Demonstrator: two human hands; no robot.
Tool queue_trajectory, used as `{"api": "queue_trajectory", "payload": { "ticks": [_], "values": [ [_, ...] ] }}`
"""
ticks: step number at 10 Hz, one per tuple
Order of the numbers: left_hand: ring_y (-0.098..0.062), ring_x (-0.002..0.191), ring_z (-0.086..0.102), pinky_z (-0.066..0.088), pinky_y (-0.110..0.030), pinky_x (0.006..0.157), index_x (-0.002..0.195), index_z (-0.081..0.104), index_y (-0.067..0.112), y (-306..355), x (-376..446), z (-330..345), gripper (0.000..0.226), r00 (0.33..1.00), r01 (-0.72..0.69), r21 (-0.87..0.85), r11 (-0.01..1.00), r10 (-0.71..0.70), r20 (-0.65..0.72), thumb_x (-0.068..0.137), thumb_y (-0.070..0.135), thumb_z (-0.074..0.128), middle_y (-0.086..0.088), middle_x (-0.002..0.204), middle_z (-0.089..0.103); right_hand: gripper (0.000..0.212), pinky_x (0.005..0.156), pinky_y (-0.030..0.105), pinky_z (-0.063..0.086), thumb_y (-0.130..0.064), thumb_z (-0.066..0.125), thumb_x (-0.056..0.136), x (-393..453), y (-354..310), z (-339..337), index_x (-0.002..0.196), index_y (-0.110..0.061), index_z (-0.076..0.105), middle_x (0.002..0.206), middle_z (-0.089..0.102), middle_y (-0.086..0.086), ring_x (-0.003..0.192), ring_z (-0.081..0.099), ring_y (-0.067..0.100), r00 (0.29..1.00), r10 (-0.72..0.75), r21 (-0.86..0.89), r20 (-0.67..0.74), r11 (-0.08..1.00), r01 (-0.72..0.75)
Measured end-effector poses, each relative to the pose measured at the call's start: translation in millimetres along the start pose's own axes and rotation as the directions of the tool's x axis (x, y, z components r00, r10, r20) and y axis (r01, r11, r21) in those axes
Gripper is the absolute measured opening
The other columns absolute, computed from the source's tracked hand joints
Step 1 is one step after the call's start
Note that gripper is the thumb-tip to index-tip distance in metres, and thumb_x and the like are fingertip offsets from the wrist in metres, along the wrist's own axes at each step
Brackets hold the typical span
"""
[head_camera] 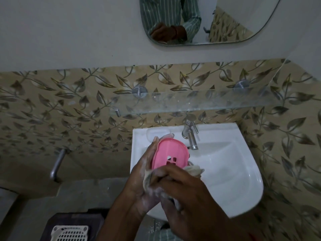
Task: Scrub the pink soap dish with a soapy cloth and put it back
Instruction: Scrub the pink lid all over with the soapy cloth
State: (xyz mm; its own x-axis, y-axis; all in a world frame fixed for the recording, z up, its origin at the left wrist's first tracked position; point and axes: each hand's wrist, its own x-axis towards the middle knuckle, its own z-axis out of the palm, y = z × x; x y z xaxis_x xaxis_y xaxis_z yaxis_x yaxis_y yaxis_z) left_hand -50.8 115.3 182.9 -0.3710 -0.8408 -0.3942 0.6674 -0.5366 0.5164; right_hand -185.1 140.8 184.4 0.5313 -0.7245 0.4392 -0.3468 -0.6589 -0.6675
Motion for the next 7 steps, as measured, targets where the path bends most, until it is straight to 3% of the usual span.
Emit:
{"api": "queue_trajectory", "payload": {
  "ticks": [1,2,3,4,5,6,7],
  "values": [
    [-0.031,0.061,0.076,0.062,-0.037,0.051,0.114,0.071,0.014,-3.5,9.8,-18.4,0.076,0.988,0.104,-0.034,0.994,-0.107,-0.108,0.049,0.038,0.102,-0.020,0.070,0.076,0.019,0.088,0.030,0.051,-0.014,0.057,0.098,-2.7,3.5,-5.5,0.108,-0.012,0.072,0.124,0.056,-0.002,0.109,0.059,0.015,0.990,-0.120,-0.078,0.077,0.989,0.126],
    [-0.038,0.066,0.076,0.064,-0.043,0.056,0.124,0.056,0.005,-0.2,7.6,-13.5,0.067,0.981,0.191,-0.177,0.965,-0.183,0.061,0.075,0.039,0.088,-0.024,0.076,0.074,0.026,0.088,0.040,0.046,-0.013,0.073,0.084,1.1,13.7,-12.6,0.109,-0.018,0.072,0.126,0.053,-0.005,0.106,0.054,0.022,0.950,-0.291,-0.318,0.110,0.895,0.312],
    [-0.032,0.083,0.072,0.063,-0.038,0.077,0.115,0.058,-0.005,-1.9,3.7,-4.2,0.057,0.980,0.195,-0.131,0.972,-0.198,-0.011,0.095,0.049,0.060,-0.023,0.093,0.069,0.039,0.091,0.043,0.042,-0.018,0.069,0.076,9.4,27.4,-16.3,0.115,-0.023,0.068,0.127,0.057,-0.004,0.112,0.052,0.023,0.960,-0.273,-0.438,0.053,0.858,0.268],
    [-0.027,0.097,0.066,0.052,-0.040,0.092,0.121,0.068,0.009,-11.8,9.7,-10.7,0.045,0.998,0.045,-0.182,0.982,-0.051,-0.027,0.096,0.046,0.061,-0.016,0.109,0.068,0.038,0.082,0.045,0.051,-0.023,0.062,0.085,20.0,41.5,-15.4,0.121,-0.014,0.066,0.120,0.064,0.007,0.105,0.057,0.027,0.988,-0.082,-0.471,-0.132,0.882,0.010],
    [-0.030,0.095,0.067,0.055,-0.044,0.089,0.119,0.074,0.013,-16.7,13.1,-16.3,0.049,0.996,-0.058,-0.152,0.987,0.046,-0.080,0.092,0.051,0.061,-0.016,0.110,0.070,0.039,0.075,0.038,0.059,-0.016,0.059,0.088,17.3,38.0,-9.0,0.126,-0.006,0.062,0.118,0.062,0.012,0.099,0.059,0.024,0.984,0.046,-0.437,-0.171,0.892,-0.118],
    [-0.028,0.089,0.069,0.063,-0.040,0.071,0.118,0.076,0.014,-11.9,18.9,-25.9,0.058,0.988,-0.126,-0.157,0.980,0.110,-0.106,0.090,0.059,0.053,-0.018,0.106,0.071,0.038,0.073,0.032,0.061,-0.019,0.054,0.093,4.4,24.4,-2.3,0.128,-0.007,0.059,0.119,0.058,0.008,0.099,0.063,0.020,0.985,0.131,-0.368,-0.114,0.915,-0.165],
    [-0.029,0.092,0.066,0.063,-0.039,0.071,0.115,0.077,0.007,-7.4,20.2,-31.2,0.071,0.991,-0.135,-0.183,0.974,0.130,-0.037,0.080,0.065,0.056,-0.019,0.106,0.071,0.035,0.077,0.026,0.060,-0.022,0.051,0.093,-8.6,9.2,2.2,0.124,-0.010,0.060,0.117,0.056,0.002,0.100,0.065,0.017,0.996,0.089,-0.268,-0.017,0.959,-0.091]
  ]
}}
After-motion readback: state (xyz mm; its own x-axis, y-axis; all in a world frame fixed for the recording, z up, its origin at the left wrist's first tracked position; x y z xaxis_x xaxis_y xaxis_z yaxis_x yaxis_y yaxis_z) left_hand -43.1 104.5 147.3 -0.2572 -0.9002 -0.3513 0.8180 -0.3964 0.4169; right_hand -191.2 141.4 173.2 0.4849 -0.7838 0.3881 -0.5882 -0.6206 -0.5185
